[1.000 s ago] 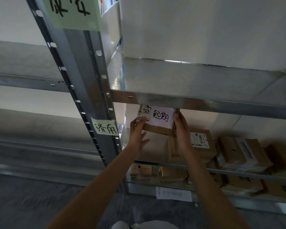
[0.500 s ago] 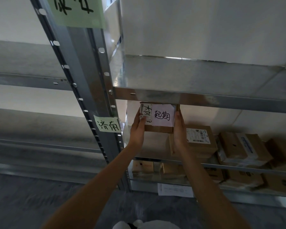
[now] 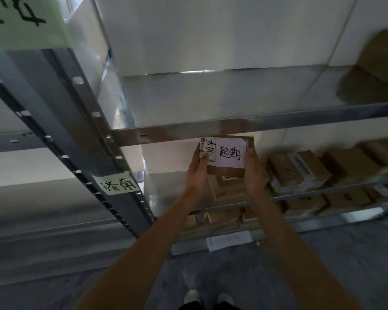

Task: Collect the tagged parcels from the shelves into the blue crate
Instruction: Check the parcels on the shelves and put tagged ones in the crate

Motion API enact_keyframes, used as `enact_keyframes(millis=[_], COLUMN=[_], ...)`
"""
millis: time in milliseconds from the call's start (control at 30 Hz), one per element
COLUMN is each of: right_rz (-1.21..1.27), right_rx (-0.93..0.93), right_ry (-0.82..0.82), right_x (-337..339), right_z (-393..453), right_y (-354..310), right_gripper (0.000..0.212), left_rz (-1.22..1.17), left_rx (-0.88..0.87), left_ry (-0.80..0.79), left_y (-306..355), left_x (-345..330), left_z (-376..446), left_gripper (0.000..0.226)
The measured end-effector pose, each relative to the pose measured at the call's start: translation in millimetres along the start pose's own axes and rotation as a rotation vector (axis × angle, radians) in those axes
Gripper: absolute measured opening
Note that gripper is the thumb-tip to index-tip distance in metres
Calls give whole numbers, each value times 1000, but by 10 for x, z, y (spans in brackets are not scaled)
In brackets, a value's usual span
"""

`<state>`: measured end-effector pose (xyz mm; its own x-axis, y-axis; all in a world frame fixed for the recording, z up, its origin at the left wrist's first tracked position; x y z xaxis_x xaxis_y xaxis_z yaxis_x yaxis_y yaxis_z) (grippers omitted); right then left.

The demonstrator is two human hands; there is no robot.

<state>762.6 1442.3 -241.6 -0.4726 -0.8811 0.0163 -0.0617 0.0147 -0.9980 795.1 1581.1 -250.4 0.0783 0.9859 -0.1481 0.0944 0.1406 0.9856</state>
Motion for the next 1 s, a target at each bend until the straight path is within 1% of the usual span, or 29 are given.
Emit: enact_keyframes(millis=[100,167,233,333,433,500,567,600,700,733,833,867,1000], right_rz=[37,80,121,150,124,145,176,175,185,191,201,226,222], right_rx=[-23,-12,-8,-40,-22,-31,-62,-70,-103,-115,-108,-105,-99], right_ry=[73,119,142,229,265,303,375,396,439,451,522,541,603], right_x=[307,529,769,1211,1753,2133,2487,2650,3153,3320,3731,3869,4384], right_z=[34,11,-1,30,88,127,173,196,318,349,391,433,597], right_y=[20,34,60,66,17,12,37,57,190,222,138,140,203], right_gripper=[52,50,50,52,57,53,52,54,72,71,48,44,45], left_rz=[48,115,191,259,253,259,258,249,252,273,371,407,426], left_rx=[24,23,19,-18,-28,-20,-39,-35,-10,-27,-53,-63,-64], left_ry=[-59,-86,-140,-242,-300,-307,-318,-322,-378,-405,-470,-498,-576], left_y=[8,6,-2,-45,-82,-154,-218,-254,-360,-411,-541,-576,-631], left_x=[-336,-570,-825,-1288,-1840,-2211,-2561,-2731,-3225,-3377,-3780,-3910,-4474], left_z=[20,21,1,-52,-157,-246,-371,-427,-530,-530,-501,-487,-447], left_gripper=[41,41,41,42,41,37,35,35,35,36,39,39,34])
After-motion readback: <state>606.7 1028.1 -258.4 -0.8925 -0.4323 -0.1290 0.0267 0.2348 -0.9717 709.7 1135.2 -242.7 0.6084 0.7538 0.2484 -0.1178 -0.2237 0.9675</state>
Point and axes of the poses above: each hand's wrist, its own z-axis towards the middle knuckle, its own x-axis out of the back of the hand, y = z × x, the point moved 2 cm from there along z, towards the middle knuckle
